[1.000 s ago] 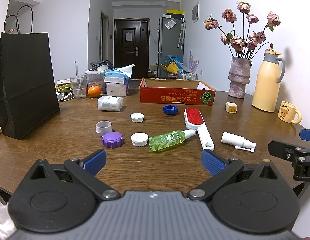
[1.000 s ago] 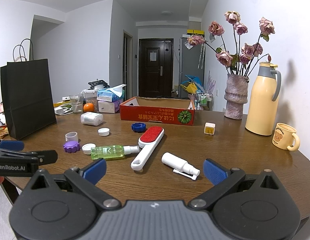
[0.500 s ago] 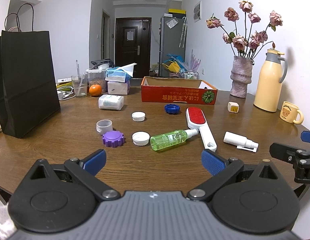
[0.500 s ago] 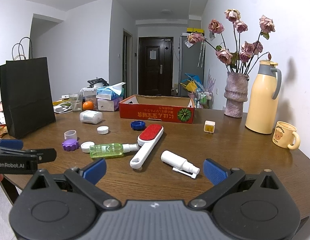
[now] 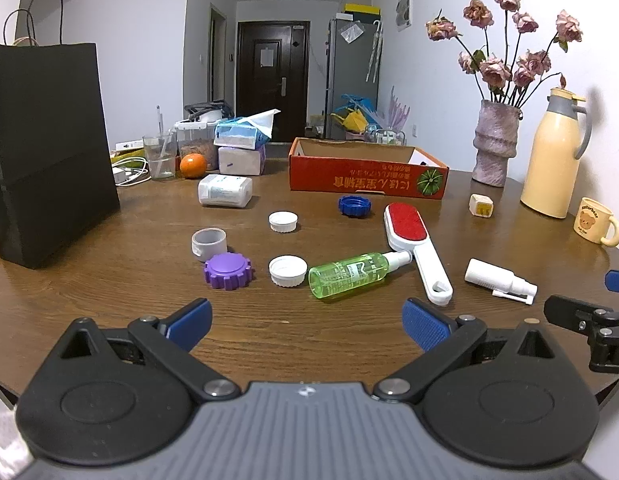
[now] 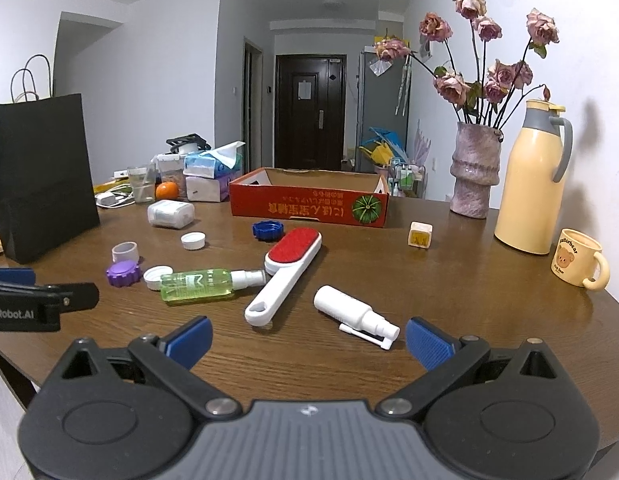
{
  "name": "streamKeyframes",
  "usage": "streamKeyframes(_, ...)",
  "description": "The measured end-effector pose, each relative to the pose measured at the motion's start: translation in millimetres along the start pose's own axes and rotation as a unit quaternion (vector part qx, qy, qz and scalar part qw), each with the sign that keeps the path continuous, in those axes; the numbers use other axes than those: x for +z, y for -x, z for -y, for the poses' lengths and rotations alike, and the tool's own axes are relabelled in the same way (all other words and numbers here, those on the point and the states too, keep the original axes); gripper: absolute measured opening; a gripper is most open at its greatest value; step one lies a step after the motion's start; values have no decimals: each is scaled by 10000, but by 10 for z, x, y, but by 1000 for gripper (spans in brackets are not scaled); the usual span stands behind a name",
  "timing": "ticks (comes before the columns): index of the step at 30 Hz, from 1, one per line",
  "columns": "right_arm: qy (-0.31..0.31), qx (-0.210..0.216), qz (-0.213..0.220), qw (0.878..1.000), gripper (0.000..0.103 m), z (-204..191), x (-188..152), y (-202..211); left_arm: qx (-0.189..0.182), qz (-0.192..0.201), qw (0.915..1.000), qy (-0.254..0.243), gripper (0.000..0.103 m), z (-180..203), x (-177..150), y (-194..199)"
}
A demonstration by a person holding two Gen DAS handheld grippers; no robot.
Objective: Organize rigid objects
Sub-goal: 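Grasp the green spray bottle with the left tool while the right tool grasps the white spray tube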
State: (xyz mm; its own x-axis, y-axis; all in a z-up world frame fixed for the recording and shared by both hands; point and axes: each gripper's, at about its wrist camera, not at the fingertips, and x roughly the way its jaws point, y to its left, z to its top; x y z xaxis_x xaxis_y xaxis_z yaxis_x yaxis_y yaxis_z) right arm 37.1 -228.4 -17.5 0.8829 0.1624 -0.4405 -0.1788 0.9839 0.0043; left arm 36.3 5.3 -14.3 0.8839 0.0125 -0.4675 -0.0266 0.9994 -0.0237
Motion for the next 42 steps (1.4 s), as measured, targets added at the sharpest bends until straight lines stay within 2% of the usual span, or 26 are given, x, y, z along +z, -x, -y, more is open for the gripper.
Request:
streamKeyframes(20,-13,-121,-446,9989,102,213,98,-644,-67,-369,9993,-54,103,97,180,-604)
streamKeyframes(29,82,-117,-668,9977,94,295,144,-969,-78,-523,9986,-41,103,122,249,-869)
streamKeyframes(39,445,-46,-1025,9937,76,374,135,-1436,-17,-728,9973,-88,103,157,281,-1087)
streamKeyframes(42,469,-28,-1069,9932,76,415,136,-1550,-16,-754,9971,-118,103,172,287,-1134)
